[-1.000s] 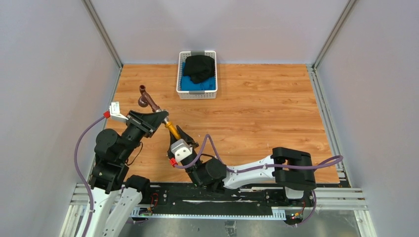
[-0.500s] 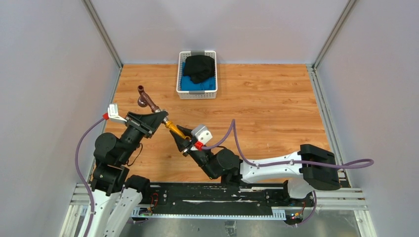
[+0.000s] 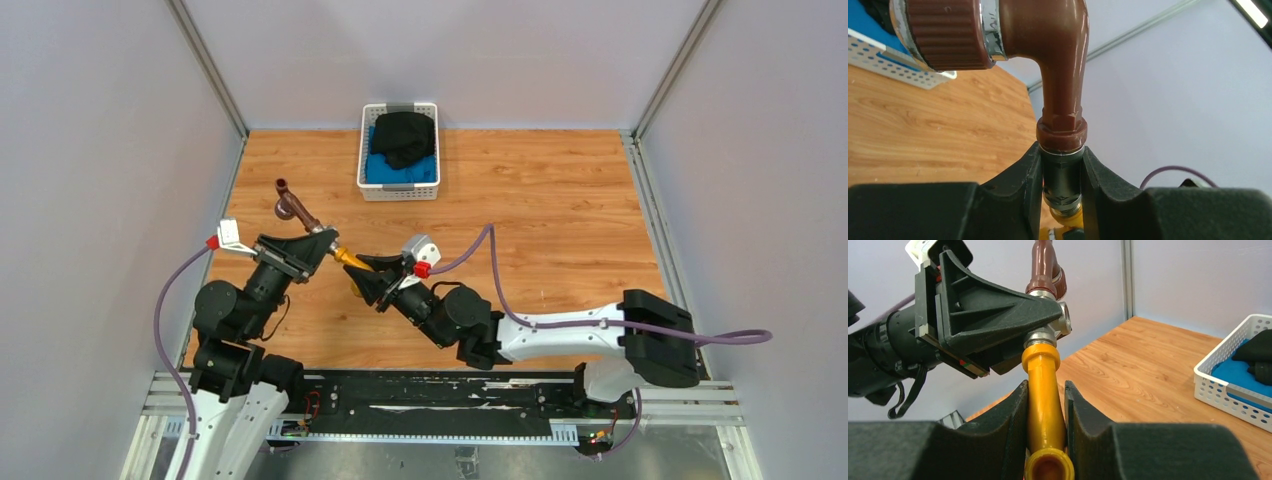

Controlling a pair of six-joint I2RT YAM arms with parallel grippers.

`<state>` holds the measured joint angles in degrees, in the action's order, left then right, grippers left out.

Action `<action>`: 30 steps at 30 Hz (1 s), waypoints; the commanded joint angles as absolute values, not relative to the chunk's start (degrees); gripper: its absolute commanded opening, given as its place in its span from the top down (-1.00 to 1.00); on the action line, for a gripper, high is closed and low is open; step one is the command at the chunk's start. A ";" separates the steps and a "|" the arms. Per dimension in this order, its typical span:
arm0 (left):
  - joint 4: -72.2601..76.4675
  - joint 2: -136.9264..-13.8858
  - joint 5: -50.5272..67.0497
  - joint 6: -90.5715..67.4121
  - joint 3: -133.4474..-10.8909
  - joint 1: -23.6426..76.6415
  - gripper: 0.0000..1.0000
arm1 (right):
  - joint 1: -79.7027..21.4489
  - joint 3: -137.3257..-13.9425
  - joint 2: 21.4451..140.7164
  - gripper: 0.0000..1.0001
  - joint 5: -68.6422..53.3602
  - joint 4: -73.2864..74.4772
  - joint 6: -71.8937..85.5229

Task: Install the water faucets
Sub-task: Place the water faucet at the center of the board.

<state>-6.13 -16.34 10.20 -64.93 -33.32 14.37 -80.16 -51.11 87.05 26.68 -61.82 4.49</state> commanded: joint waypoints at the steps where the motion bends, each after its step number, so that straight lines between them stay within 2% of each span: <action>1: -12.65 -17.53 6.83 -58.54 -38.68 14.59 1.00 | -76.49 -47.82 77.80 1.00 29.40 -52.19 8.37; 4: -16.21 -18.82 3.88 -57.71 -39.15 14.59 1.00 | -73.04 -42.97 70.52 1.00 29.06 -38.62 12.06; 8: -23.97 -24.20 3.42 -53.26 -40.39 14.63 1.00 | -63.67 -45.22 62.19 1.00 26.72 -5.57 18.35; 11: -27.22 -28.78 3.16 -52.95 -38.65 14.84 1.00 | -53.08 -50.71 61.71 1.00 18.77 17.09 19.27; 14: -29.04 -34.59 -1.46 -53.67 -36.30 17.46 1.00 | -43.92 -55.69 65.19 1.00 11.15 32.80 16.81; 16: -29.49 -38.53 -5.83 -53.62 -35.47 21.36 1.00 | -40.07 -57.63 67.84 1.00 6.98 38.04 13.73; 21: -29.18 -45.22 -16.37 -53.80 -36.51 29.35 1.00 | -36.99 -63.69 77.71 1.00 5.14 48.38 11.30; 27: -28.54 -48.18 -15.95 -53.55 -37.59 30.59 1.00 | -36.18 -68.86 89.32 1.00 2.88 50.95 9.17; 30: -25.29 -47.80 -17.26 -52.00 -36.32 31.10 1.00 | -35.79 -68.69 91.36 1.00 3.45 47.93 9.51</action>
